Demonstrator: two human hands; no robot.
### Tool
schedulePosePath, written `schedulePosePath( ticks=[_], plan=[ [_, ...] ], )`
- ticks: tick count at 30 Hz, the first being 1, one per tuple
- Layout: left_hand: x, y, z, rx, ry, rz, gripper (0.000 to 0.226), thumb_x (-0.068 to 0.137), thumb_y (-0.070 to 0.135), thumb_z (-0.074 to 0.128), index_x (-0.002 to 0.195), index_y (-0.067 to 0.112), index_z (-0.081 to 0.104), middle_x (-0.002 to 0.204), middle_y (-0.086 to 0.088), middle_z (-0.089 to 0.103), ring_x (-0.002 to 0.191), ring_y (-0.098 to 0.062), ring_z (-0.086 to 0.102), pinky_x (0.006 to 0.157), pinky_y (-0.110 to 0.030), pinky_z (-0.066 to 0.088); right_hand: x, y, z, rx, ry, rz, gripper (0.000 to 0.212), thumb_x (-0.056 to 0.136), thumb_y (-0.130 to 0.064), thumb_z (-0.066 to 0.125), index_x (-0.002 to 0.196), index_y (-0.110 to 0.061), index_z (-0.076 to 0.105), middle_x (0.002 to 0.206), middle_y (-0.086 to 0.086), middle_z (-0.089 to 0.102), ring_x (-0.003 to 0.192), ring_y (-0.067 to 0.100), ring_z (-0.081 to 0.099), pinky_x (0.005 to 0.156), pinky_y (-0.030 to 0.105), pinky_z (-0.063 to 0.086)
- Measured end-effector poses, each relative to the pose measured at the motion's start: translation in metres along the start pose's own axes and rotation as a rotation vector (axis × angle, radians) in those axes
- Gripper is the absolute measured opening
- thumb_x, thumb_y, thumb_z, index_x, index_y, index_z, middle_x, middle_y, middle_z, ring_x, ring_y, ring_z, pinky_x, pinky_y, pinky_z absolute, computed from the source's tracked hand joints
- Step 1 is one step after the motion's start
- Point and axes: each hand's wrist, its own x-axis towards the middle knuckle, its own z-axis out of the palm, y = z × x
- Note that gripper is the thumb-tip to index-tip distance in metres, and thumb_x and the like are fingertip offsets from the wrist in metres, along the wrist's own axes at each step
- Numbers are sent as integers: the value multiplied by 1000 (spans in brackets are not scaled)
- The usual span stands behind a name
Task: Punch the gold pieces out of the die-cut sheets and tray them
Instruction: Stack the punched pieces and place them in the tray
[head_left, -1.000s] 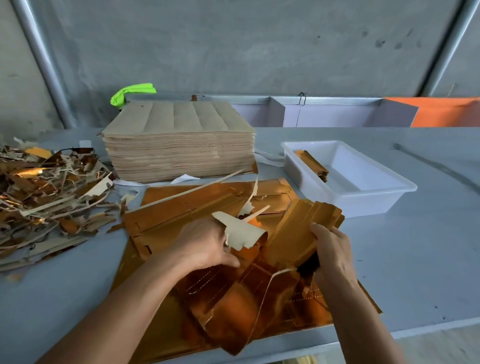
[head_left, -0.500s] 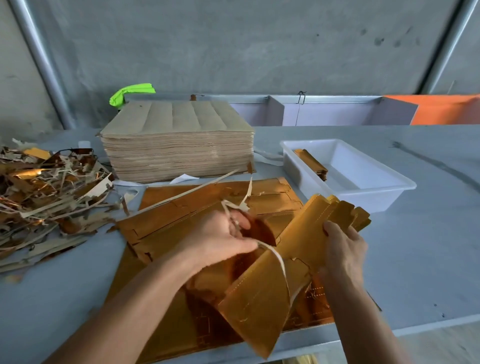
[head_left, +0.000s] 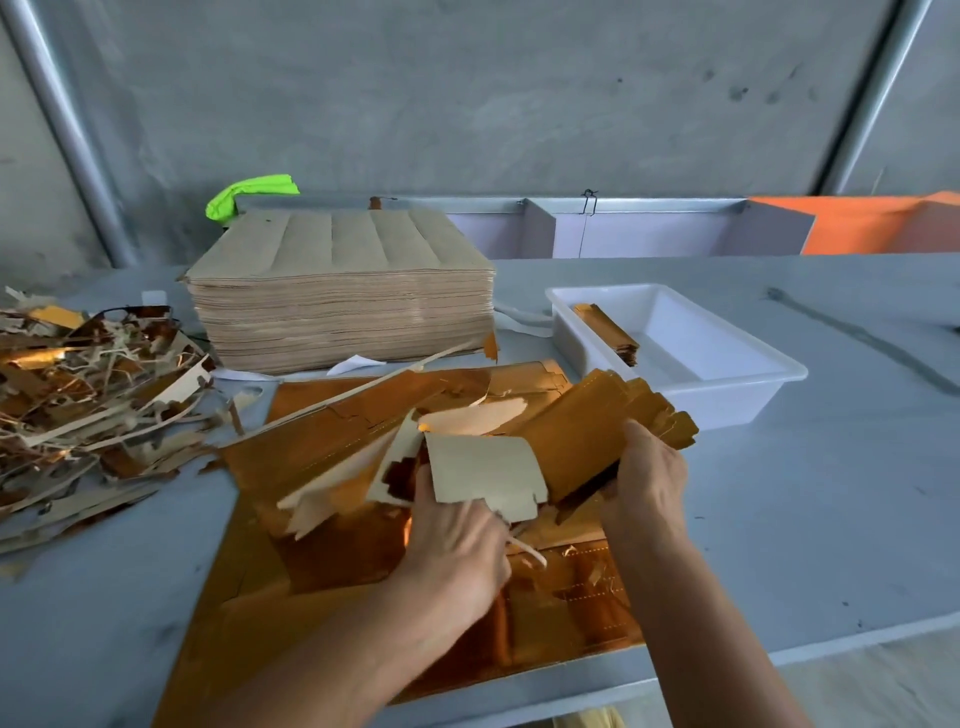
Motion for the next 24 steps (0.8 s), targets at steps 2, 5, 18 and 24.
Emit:
schedulePosePath(
  ticks=[2, 5, 18, 24],
  plan=[
    [2, -10, 5, -129, 101, 33, 38, 92, 18, 50, 130, 18, 54, 137, 0, 50, 128, -20, 39, 107, -33, 27, 3, 2, -4, -6, 3, 14, 26, 101, -25, 44, 90, -3, 55, 71, 11, 46, 68, 22, 51, 73, 31, 44],
    [4, -26, 5, -390, 187, 65, 35, 96, 17, 48, 129, 13, 56, 126, 0, 61, 106, -10, 58, 87, -12, 43, 9, 5, -7, -14, -9, 42, 28, 100, -27, 45, 74, -18, 47, 73, 3, 50, 71, 17, 49, 75, 33, 42],
    [2, -73, 3, -363, 140, -87, 26, 91, 5, 52, 109, 18, 64, 111, 7, 59, 93, -8, 59, 91, -31, 49, 40, 23, -30, -254, 69, -91, 27, 96, -6, 45, 72, -12, 56, 65, 2, 46, 57, 16, 42, 52, 26, 36],
    [-7, -90, -7, -313, -151, 49, 17, 96, 16, 49, 106, 22, 62, 103, 11, 57, 85, -2, 55, 76, -19, 45, 59, 16, -46, -466, 293, -406, 20, 100, -9, 34, 88, -4, 49, 75, 8, 45, 70, 23, 42, 56, 30, 31]
  ],
)
